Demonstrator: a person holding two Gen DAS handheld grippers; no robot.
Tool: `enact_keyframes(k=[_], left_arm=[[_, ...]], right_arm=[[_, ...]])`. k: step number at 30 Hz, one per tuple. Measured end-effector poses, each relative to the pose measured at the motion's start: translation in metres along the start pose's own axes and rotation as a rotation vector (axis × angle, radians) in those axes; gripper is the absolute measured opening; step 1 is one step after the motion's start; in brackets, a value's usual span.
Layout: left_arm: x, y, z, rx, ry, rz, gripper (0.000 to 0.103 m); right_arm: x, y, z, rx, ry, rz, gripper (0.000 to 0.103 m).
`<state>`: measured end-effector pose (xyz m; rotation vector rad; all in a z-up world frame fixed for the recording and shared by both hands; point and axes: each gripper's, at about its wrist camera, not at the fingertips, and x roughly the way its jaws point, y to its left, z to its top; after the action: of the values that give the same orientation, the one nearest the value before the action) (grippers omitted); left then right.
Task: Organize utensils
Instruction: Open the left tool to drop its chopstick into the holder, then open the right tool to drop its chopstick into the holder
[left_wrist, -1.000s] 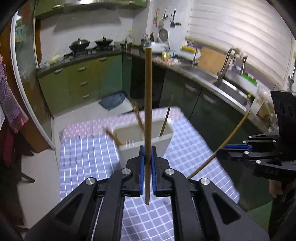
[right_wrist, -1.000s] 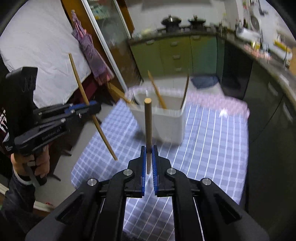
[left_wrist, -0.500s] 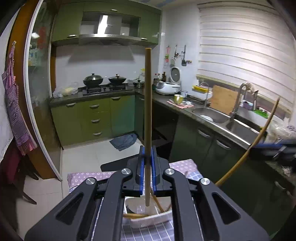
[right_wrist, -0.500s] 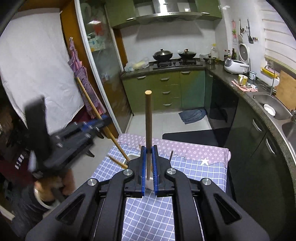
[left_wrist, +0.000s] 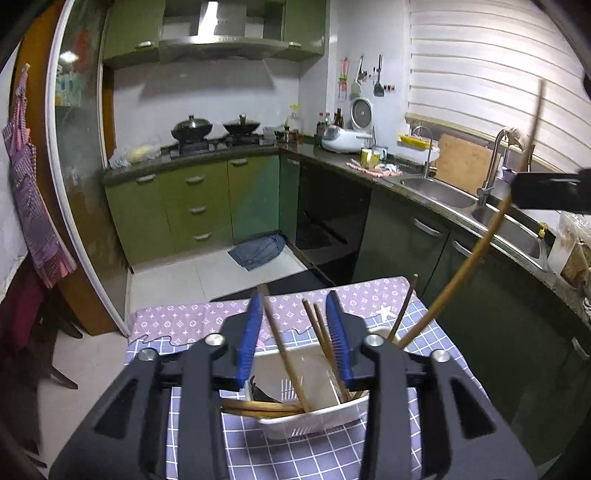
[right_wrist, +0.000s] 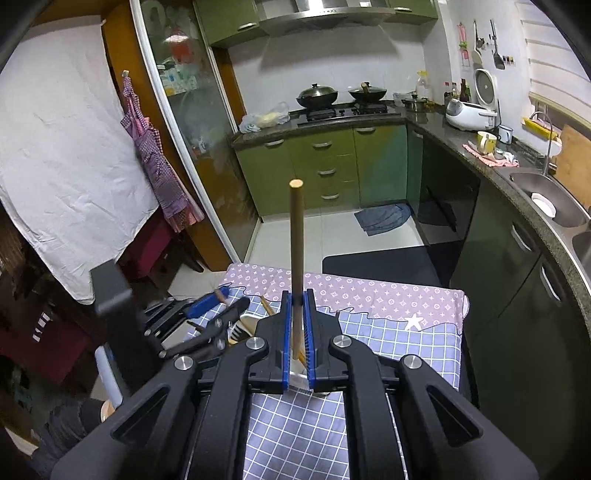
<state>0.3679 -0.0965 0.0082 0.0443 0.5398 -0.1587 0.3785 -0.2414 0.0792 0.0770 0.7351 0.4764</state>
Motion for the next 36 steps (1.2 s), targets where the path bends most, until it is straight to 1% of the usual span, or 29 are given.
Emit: enact_keyframes(k=[3,7,12,17,20,22,23,24,27,29,31,34,36], left_arm=[[-0.011,-0.005,-0.004,0.026,-0.025,0.012,0.034],[-0.02,-0.007,-0.01,0.024,-0.012,-0.002,0.035],[-0.031,-0.002,-0.02,0.01,0.001,-0.023,0.04],[-0.046,-0.001,-0.032,0.023,-0.01,-0.017,0.045],[-0.06,0.004,-0.04,-0.007,-0.017,-0.038,0.047],[-0.077,0.012,-0.047,-0.031,-0.04,-0.045,0.055],[-0.084,0.014,-0.05,-0.042,-0.051,-0.045,0.063],[-0.097,0.019,-0.056,-0.062,-0.077,-0.04,0.069],[-0.125,0.026,-0.071,-0.06,-0.119,-0.02,0.074],[-0.138,0.03,-0.078,-0.06,-0.129,-0.008,0.077],[-0.149,0.036,-0.084,-0.064,-0.129,0.004,0.077],[-0.16,0.041,-0.089,-0.072,-0.125,0.021,0.079],[-0.166,0.045,-0.092,-0.076,-0.127,0.03,0.083]], right_arm=[[0.008,-0.001,0.002,0.004,0.001,0.002,0.007],[0.02,0.0,0.005,0.006,0.009,-0.007,0.007],[0.041,-0.003,0.006,0.012,0.026,-0.025,0.007],[0.065,-0.007,-0.001,0.015,0.061,-0.042,0.007],[0.075,-0.008,-0.007,0.015,0.075,-0.048,0.007],[0.082,-0.01,-0.009,0.004,0.083,-0.057,0.007],[0.086,-0.009,-0.011,-0.002,0.087,-0.063,0.007],[0.09,-0.009,-0.012,-0.005,0.094,-0.063,0.007],[0.103,-0.007,-0.019,-0.018,0.112,-0.073,0.007],[0.11,-0.008,-0.022,-0.023,0.126,-0.073,0.007],[0.118,-0.007,-0.027,-0.03,0.141,-0.08,0.008],[0.117,-0.002,-0.034,-0.045,0.147,-0.074,0.008],[0.106,0.002,-0.039,-0.058,0.129,-0.075,0.009]])
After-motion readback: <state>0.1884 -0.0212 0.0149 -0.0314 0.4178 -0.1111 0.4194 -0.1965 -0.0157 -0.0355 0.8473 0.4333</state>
